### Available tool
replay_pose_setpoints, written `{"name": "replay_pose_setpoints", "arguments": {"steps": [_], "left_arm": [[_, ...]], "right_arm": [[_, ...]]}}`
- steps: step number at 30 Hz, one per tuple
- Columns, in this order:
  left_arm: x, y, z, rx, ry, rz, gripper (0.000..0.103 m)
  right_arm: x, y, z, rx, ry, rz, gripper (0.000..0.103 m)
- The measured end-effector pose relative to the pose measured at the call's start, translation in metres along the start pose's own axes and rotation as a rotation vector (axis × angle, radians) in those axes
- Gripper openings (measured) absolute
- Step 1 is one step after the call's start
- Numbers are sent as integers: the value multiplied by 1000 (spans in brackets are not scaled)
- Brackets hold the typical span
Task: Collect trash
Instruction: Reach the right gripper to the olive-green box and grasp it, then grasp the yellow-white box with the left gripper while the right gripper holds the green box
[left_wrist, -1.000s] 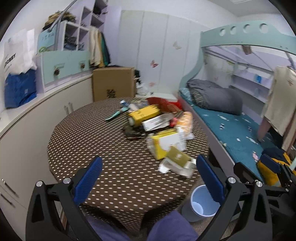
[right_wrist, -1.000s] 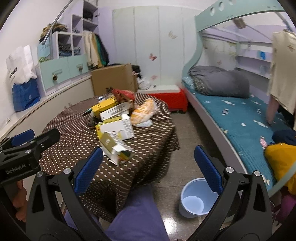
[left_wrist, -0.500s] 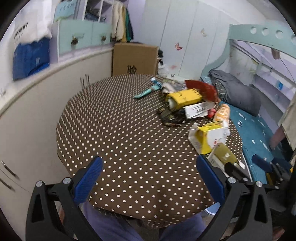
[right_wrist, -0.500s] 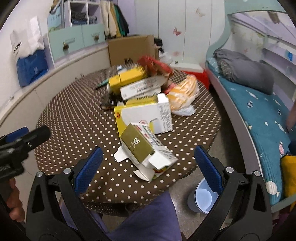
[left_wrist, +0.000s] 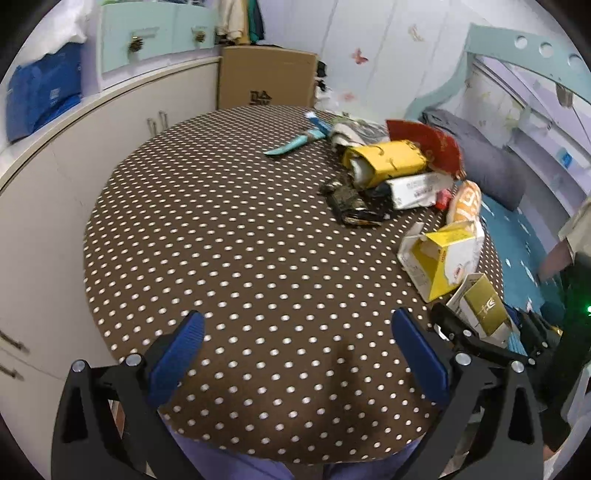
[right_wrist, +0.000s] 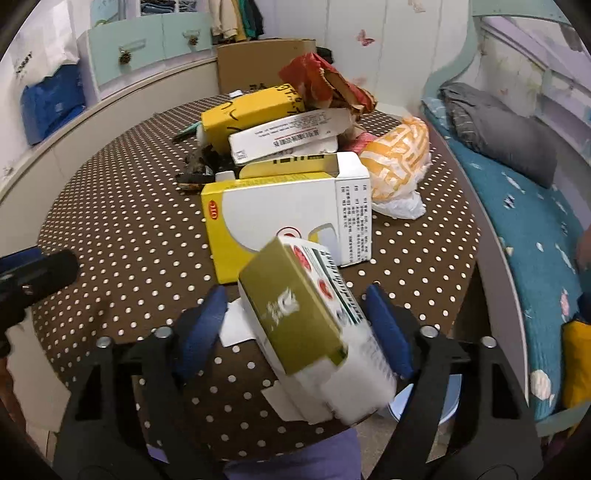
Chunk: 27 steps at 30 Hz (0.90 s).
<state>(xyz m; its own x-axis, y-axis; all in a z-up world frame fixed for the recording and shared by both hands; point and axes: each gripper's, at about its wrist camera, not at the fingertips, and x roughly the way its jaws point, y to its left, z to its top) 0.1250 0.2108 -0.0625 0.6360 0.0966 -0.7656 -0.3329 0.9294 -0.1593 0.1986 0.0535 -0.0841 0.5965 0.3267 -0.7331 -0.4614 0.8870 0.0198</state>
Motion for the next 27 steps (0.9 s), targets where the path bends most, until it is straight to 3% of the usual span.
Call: {"name": "replay_pose_setpoints", "arguments": {"steps": [6,11,13,15,19,27], "left_arm": [[8,-27,7,80,-28,16,99],[11,-54,17,133,-39,-103,99],[15,-66,22,169,-41,-116,99],[21,-79,26,202,-36,-112,99],[36,-100,36,245,-16,-152,99],[74,-135,50,311,48,-127,99]], "right_arm": [[-8,-18,-2,39,18,48,68],[-20,-43,-3,103,2,31,67],[-26,-53,-2,126,-11,25,50],[-29,-67,-1,171,-8,16,44],[-29,-90,0,220,-12,-12,38],[-29,-104,7,249,-27,0,37]]}}
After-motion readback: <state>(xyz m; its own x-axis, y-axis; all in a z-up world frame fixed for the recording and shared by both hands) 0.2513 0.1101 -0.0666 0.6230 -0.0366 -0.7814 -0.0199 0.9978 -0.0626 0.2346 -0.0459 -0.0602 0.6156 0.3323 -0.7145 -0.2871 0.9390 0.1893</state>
